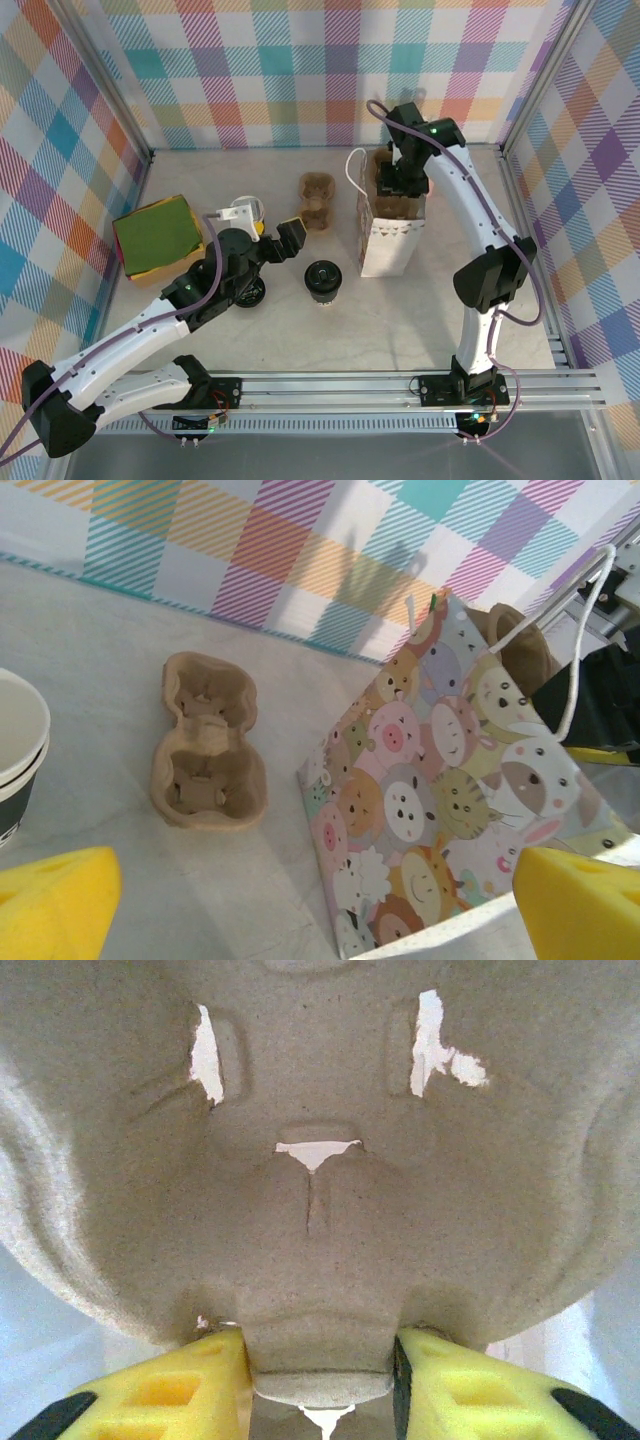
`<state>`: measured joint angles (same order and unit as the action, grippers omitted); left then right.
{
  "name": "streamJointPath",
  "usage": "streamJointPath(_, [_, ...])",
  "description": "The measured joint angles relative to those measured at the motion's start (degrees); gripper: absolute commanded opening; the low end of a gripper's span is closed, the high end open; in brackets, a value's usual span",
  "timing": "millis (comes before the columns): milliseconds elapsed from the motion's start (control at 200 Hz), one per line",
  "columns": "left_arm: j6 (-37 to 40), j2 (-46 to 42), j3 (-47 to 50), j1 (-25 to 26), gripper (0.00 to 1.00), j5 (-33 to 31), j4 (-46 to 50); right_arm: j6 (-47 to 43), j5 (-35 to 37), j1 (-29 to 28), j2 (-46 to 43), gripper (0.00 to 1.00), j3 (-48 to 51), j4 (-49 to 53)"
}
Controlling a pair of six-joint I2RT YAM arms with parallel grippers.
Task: Pack the takeout coffee
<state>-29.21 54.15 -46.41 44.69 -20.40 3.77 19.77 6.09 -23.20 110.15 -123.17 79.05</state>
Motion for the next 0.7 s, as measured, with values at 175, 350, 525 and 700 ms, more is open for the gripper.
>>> streamJointPath(175, [-0.02,0.0,0.52,0.0,1.0,0.0,-0.9,1.16,-0.2,-0.5,-0.39,0.38,4.37,-0.07])
streamJointPath(350, [-0.02,-0.02,0.52,0.0,1.0,0.0,-1.14,1.49,-0.09,-0.5,-0.37,0.39,4.63,0.02])
streamJointPath(525, [-0.11,-0.61,1.4,0.0,1.0,-0.02,-1.38,1.49,0.11,-0.5,0.15,0.39,4.57,1.25])
streamJointPath(700, [-0.15,-1.01,2.03,0.0,1.0,-0.02,-2.47,1.53,0.04,-0.5,1.25,0.39,4.57,2.16])
